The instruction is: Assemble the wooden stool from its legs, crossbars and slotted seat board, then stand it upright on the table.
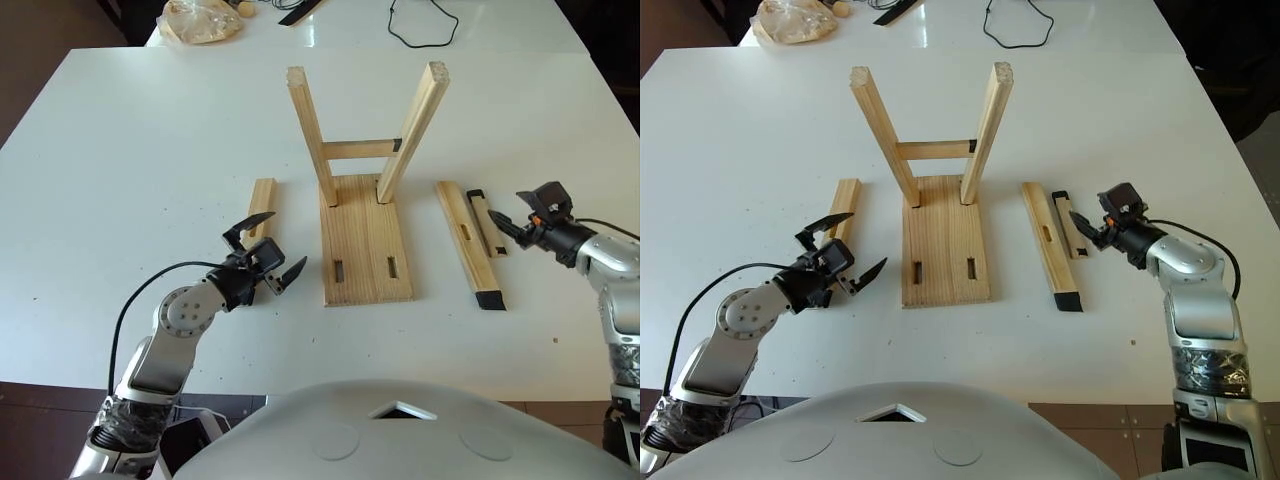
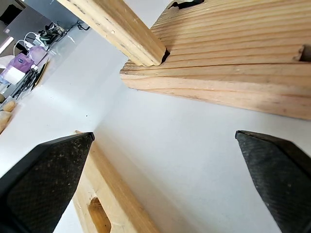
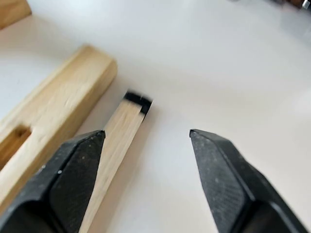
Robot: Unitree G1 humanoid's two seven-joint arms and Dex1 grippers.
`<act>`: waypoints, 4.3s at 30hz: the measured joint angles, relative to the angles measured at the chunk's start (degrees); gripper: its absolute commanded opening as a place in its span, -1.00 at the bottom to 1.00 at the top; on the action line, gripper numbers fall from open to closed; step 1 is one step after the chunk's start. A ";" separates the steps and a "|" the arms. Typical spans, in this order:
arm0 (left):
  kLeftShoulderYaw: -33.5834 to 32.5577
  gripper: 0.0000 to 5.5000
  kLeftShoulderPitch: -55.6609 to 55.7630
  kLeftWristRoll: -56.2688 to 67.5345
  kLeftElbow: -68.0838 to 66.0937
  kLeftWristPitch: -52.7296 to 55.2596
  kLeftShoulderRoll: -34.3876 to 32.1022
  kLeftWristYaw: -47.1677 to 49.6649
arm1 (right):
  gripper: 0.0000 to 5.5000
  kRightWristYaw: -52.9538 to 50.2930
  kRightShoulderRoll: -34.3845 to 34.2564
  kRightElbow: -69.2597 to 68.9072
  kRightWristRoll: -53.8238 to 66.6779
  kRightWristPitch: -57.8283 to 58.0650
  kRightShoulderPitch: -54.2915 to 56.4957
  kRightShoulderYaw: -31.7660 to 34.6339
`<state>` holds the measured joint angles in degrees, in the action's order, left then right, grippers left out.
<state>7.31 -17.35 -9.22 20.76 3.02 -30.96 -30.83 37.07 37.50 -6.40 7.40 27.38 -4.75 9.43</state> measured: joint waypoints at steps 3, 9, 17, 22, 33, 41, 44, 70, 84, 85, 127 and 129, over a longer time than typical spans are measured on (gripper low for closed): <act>-0.39 0.96 -0.57 0.24 0.16 0.69 0.32 0.78 | 0.16 -0.17 -0.64 -1.16 1.59 3.02 -0.74 0.13; -1.20 0.96 -1.22 1.51 1.72 2.56 1.79 1.52 | 0.16 -1.46 -0.84 -2.23 2.77 7.34 -1.30 0.21; -1.42 0.96 -1.70 2.55 3.78 5.38 3.88 3.50 | 0.16 -2.24 -0.39 -5.86 2.99 8.89 -4.04 0.14; -1.29 0.96 -2.03 2.49 3.83 6.66 4.46 4.94 | 0.16 -1.74 -0.19 -6.79 3.82 11.46 -5.11 -0.40; -1.03 0.96 -2.11 1.42 3.96 7.48 4.57 5.88 | -0.30 -1.20 0.78 -7.24 3.91 11.17 -6.23 -0.56; -1.45 0.96 -1.16 1.44 4.33 8.28 4.42 5.82 | -0.53 -1.33 0.53 -5.52 3.97 9.83 -6.58 -0.68; -1.79 0.79 -0.90 2.57 5.13 8.65 4.42 5.55 | -0.53 -2.19 -0.37 -2.77 4.04 9.38 -4.38 -0.31; -19.92 0.32 25.93 81.96 23.56 37.97 -2.43 2.56 | -0.53 23.17 5.57 -14.09 61.21 31.30 27.83 12.27; -14.02 0.32 35.57 90.44 17.29 40.56 -4.28 -1.36 | -0.53 31.49 5.32 -15.87 57.49 26.67 25.73 -0.11; -13.48 0.32 35.51 90.19 17.76 40.74 -4.41 -1.91 | -0.53 31.77 5.28 -15.87 57.14 26.30 25.65 -0.73; -10.69 -0.53 29.76 80.43 17.48 39.98 -10.22 -12.08 | -0.15 30.20 3.84 -15.53 45.02 15.36 20.82 -8.90; -11.43 -0.53 28.60 78.45 17.27 39.79 -11.51 -13.88 | -0.15 30.23 4.40 -15.52 45.00 15.37 20.15 -8.78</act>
<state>-4.12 11.25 69.23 38.02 42.80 -42.47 -44.71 67.30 41.89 -21.92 52.40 42.76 15.40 0.66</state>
